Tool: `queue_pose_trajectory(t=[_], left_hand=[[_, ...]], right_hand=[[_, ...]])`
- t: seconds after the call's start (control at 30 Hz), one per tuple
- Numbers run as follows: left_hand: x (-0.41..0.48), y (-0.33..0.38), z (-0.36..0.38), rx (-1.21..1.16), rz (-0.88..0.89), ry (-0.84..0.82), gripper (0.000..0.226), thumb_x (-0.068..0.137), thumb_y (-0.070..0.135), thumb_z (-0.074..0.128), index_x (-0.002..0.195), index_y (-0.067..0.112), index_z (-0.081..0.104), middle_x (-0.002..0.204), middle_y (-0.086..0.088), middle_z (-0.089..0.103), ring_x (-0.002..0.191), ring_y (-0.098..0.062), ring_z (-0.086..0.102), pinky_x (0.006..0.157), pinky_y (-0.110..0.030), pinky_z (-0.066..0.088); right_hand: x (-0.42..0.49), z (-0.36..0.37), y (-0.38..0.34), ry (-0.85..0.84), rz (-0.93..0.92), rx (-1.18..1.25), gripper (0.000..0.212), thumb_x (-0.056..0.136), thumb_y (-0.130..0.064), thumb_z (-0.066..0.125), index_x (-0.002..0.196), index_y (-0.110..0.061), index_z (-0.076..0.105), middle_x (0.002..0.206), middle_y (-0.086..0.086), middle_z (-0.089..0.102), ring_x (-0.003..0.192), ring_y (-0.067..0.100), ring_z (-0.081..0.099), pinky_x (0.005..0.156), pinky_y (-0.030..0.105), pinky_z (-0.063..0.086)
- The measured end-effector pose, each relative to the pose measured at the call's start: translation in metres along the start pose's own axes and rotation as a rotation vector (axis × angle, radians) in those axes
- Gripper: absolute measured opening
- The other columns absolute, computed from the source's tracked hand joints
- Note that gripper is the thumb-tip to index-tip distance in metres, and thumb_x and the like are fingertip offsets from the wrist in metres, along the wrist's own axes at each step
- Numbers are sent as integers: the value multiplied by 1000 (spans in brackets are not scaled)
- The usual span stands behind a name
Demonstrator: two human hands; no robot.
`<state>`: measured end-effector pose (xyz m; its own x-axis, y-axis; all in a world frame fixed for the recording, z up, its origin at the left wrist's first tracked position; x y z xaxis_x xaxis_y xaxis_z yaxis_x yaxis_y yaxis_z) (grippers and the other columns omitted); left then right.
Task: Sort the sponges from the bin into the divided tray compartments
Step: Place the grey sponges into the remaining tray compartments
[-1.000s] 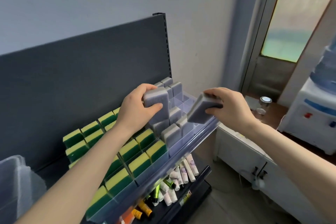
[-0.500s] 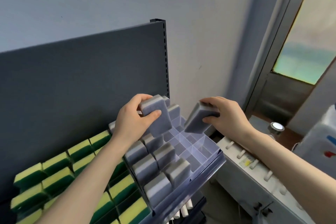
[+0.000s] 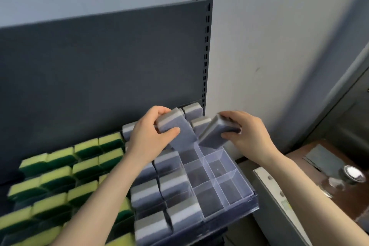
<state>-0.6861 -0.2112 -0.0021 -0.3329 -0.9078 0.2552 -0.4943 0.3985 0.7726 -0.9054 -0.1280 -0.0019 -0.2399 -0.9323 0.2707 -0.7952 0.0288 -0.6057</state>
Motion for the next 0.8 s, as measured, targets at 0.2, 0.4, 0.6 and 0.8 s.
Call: queue_pose_trajectory(t=[0.2, 0.4, 0.6, 0.8], left_hand=[[-4, -4, 8, 64, -111, 43, 35, 74, 26, 76, 101, 33, 54, 94, 16, 62, 87, -9, 58, 74, -35, 51], [-1, 10, 14, 92, -111, 41, 36, 75, 25, 75, 102, 31, 53, 94, 17, 60, 87, -5, 57, 70, -28, 49], [1, 7, 39, 137, -113, -65, 37, 77, 27, 75, 102, 34, 49, 98, 19, 59, 87, 0, 57, 60, -10, 39], [-1, -7, 47, 167, -128, -105, 35, 77, 27, 75, 98, 36, 49, 97, 16, 60, 86, -5, 60, 61, -15, 44]], right_hand=[[21, 14, 14, -134, -96, 24, 48, 70, -4, 71, 114, -21, 63, 105, -7, 66, 95, 17, 60, 82, 29, 47], [28, 19, 26, -184, -132, 63, 48, 72, -3, 69, 116, -22, 63, 106, -11, 64, 93, 13, 59, 82, 26, 46], [32, 25, 33, -228, -153, 52, 49, 71, -5, 70, 115, -24, 62, 106, -13, 63, 95, 12, 58, 82, 26, 47], [30, 33, 40, -240, -142, 50, 50, 70, -6, 69, 116, -25, 62, 107, -12, 64, 95, 14, 58, 80, 26, 46]])
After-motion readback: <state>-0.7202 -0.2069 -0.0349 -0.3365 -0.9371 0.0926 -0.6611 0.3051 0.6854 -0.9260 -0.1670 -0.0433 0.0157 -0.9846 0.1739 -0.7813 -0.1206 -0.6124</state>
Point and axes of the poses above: each hand's wrist, its own x-axis towards the middle knuckle, its own z-axis out of the palm, y = z × x, the point moved 9 cm from there along x, towards the middle knuckle
